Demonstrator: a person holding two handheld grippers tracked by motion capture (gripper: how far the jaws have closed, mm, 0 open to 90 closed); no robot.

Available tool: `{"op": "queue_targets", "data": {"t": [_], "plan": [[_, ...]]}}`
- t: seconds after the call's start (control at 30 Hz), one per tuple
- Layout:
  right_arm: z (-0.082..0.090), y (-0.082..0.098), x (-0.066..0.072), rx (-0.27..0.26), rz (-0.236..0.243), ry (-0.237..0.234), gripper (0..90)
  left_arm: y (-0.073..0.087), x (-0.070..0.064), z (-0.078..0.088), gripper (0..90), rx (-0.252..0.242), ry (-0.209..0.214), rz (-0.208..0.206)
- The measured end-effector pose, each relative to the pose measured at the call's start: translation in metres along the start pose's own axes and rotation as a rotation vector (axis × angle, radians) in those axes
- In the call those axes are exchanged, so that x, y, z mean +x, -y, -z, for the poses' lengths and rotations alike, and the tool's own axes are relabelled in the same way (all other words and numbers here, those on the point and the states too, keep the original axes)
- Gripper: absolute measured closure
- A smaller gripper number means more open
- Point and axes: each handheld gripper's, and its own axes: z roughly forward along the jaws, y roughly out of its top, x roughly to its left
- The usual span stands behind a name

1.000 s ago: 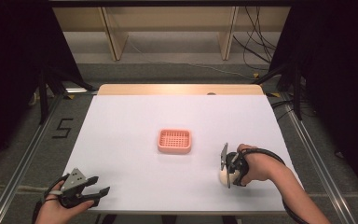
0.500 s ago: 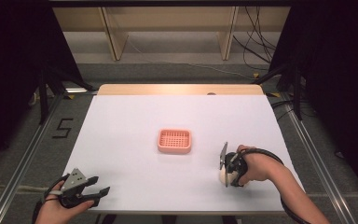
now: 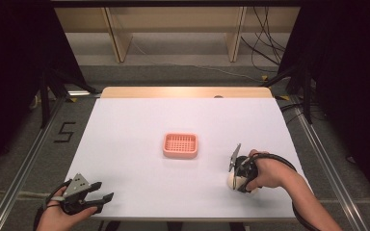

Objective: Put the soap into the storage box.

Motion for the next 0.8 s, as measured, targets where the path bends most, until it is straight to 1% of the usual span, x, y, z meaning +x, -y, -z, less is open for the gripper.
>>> {"op": "queue_targets", "data": {"t": [0.03, 0.1, 0.13, 0.17, 0.2, 0.23, 0.27, 0.3, 0.33, 0.37, 0.4, 0.43, 0.47, 0.53, 0.57, 0.6, 0.63, 0.67, 0.7, 0.73, 0.77, 0.8], "plan": [[0.000, 0.002, 0.001, -0.010, -0.014, 0.011, 50.5, 0.000, 0.000, 0.000, 38.6, 0.001, 0.000, 0.000], [0.000, 0.002, 0.001, -0.017, -0.020, 0.002, 50.5, 0.000, 0.000, 0.000, 38.6, 0.002, 0.003, 0.000], [0.000, 0.003, 0.000, -0.040, 0.001, 0.003, 50.5, 0.000, 0.000, 0.000, 38.6, 0.001, -0.001, -0.001], [-0.001, 0.003, 0.000, -0.046, -0.001, 0.003, 50.5, 0.000, 0.000, 0.000, 38.6, 0.004, 0.002, -0.001], [0.000, 0.004, 0.000, -0.041, -0.021, -0.001, 50.5, 0.000, 0.000, 0.001, 38.6, 0.007, 0.007, -0.002], [0.000, 0.005, 0.000, -0.055, -0.019, 0.002, 50.5, 0.000, 0.000, 0.001, 38.6, 0.007, 0.008, -0.002], [0.000, 0.005, 0.000, -0.055, -0.019, 0.002, 50.5, 0.000, 0.000, 0.001, 38.6, 0.007, 0.008, -0.002], [0.000, 0.006, 0.000, -0.066, -0.023, 0.002, 50.5, 0.000, 0.000, 0.001, 38.6, 0.007, 0.007, -0.002], [0.001, 0.006, 0.001, -0.065, -0.038, 0.004, 50.5, 0.000, 0.000, 0.001, 38.6, 0.008, 0.004, -0.003], [0.002, 0.007, 0.000, -0.085, -0.019, -0.014, 50.6, 0.000, 0.001, 0.001, 38.6, 0.011, 0.011, -0.001], [0.002, 0.007, 0.000, -0.085, -0.019, -0.014, 50.6, 0.000, 0.001, 0.001, 38.6, 0.011, 0.011, -0.001], [0.004, 0.007, 0.001, -0.089, -0.030, -0.012, 50.6, 0.000, 0.001, 0.001, 38.6, 0.009, 0.009, -0.001], [0.004, 0.008, 0.000, -0.097, -0.025, -0.009, 50.6, 0.000, 0.000, 0.000, 38.6, 0.001, -0.001, -0.001], [0.007, 0.009, 0.001, -0.110, -0.030, -0.003, 50.6, 0.000, 0.000, 0.000, 38.5, 0.000, -0.001, -0.001], [0.009, 0.010, 0.000, -0.124, -0.018, -0.005, 50.6, 0.000, 0.001, 0.001, 38.6, 0.010, 0.018, -0.004], [0.009, 0.010, 0.000, -0.124, -0.018, -0.005, 50.6, 0.000, 0.001, 0.001, 38.6, 0.010, 0.018, -0.004], [0.011, 0.010, 0.000, -0.128, -0.016, 0.002, 50.6, 0.000, 0.000, 0.001, 38.6, -0.003, 0.007, 0.001], [0.013, 0.011, 0.001, -0.130, -0.027, 0.014, 50.6, 0.000, 0.000, 0.001, 38.6, 0.008, 0.015, -0.001], [0.016, 0.012, 0.001, -0.137, -0.033, 0.017, 50.6, 0.000, 0.000, 0.000, 38.6, 0.000, -0.001, -0.001], [0.016, 0.012, 0.001, -0.137, -0.033, 0.017, 50.6, 0.000, 0.000, 0.000, 38.6, 0.004, 0.002, 0.000], [0.018, 0.013, 0.001, -0.160, -0.034, 0.014, 50.6, 0.000, 0.000, 0.000, 38.6, 0.003, 0.011, 0.001], [0.018, 0.013, 0.001, -0.160, -0.034, 0.014, 50.6, 0.000, 0.000, 0.000, 38.6, 0.003, 0.011, 0.001]]}}
